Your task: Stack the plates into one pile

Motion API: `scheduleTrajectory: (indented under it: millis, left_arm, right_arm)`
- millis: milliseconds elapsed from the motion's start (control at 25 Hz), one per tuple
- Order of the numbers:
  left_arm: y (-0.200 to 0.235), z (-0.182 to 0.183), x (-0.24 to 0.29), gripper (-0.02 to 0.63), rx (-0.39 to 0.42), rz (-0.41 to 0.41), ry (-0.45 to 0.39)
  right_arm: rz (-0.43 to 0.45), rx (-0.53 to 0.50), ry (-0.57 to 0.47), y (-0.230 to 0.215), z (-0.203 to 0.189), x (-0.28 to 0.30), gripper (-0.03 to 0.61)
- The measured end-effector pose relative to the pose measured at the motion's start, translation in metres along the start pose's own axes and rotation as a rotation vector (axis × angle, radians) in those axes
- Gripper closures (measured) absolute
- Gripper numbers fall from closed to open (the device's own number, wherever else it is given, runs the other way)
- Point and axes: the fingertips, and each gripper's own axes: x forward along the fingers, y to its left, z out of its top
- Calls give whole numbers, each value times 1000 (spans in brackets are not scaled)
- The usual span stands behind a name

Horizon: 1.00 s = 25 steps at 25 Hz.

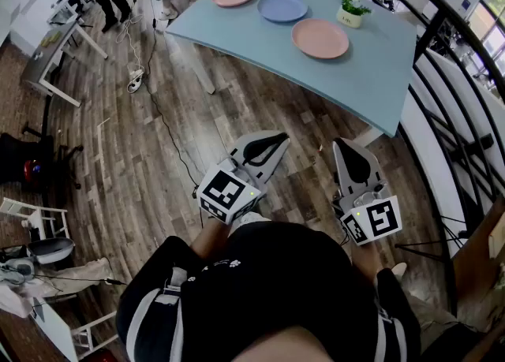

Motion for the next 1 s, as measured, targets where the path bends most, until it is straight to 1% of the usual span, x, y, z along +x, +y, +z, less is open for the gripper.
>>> scheduleTrajectory:
  millis: [120, 360, 640, 880, 1000]
  left_arm:
    - [9, 0, 3, 594, 0, -10, -3]
    - [22, -2, -5, 594, -13, -11, -3]
    - [32, -10, -6, 594, -33, -37, 9]
    - [55, -14, -10, 594, -49, -44, 6]
    - [68, -22, -13, 594, -63, -40, 1]
  right_arm:
    - [-14, -4, -1, -4, -1, 7, 577]
    - [-22, -6, 8, 4, -2, 20, 578]
    - [-62, 18, 28, 3, -10, 28, 577]
    - [-70, 21, 45, 9, -14, 47, 577]
    - [-66, 23, 55, 14, -21, 58, 577]
